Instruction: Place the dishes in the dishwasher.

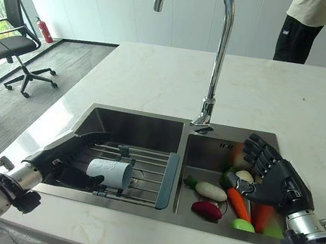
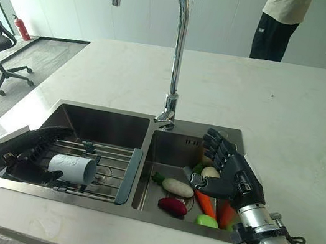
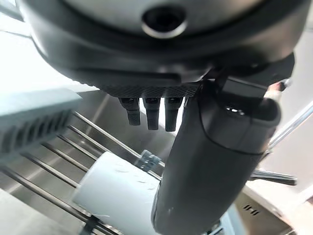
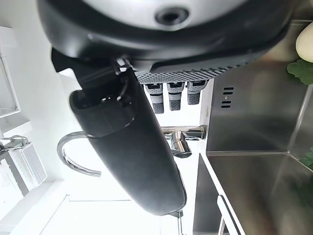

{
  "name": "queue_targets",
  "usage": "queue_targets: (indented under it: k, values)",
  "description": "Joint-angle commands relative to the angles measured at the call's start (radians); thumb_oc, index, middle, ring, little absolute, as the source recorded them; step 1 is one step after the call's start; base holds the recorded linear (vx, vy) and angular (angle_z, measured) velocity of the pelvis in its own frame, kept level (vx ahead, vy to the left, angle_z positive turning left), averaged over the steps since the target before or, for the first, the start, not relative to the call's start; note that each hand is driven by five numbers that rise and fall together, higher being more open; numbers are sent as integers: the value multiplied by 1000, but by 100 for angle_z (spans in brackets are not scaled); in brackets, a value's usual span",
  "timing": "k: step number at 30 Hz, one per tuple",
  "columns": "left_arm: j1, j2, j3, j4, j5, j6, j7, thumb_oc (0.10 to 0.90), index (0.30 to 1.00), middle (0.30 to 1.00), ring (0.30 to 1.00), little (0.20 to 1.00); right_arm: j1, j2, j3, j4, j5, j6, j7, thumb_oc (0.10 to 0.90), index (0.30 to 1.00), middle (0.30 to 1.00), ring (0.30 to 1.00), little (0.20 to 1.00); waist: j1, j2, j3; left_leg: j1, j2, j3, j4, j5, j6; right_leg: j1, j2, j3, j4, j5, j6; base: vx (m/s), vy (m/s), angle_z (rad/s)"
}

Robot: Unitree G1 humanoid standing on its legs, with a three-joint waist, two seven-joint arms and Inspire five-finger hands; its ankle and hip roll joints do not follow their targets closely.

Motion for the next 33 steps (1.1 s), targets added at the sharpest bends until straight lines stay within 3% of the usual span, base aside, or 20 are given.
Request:
queue_targets:
  k: [1,19,33]
  values:
    - [-113,69,67,-26,6,-36,19,800,900,900,900,900,-169,-28,-34,-24,48,-83,-6,800,900,900,900,900,-25,-11,-10,46,14,26,129,-235,-16,80,25,-4,-144,25,108,0,0,0]
    - [-176,86,-2,1,113,-5,-36,800,900,900,900,900,-179,-29,-28,-13,37,-77,13,800,900,900,900,900,-45,-8,-15,52,21,40,129,-237,-19,80,31,5,-144,24,108,0,0,0]
    - [-205,94,-61,40,159,64,-104,800,900,900,900,900,-198,-40,-8,-2,18,-75,13,800,900,900,900,900,-51,-8,-14,55,25,48,129,-236,-19,82,36,8,-144,23,107,0,0,0]
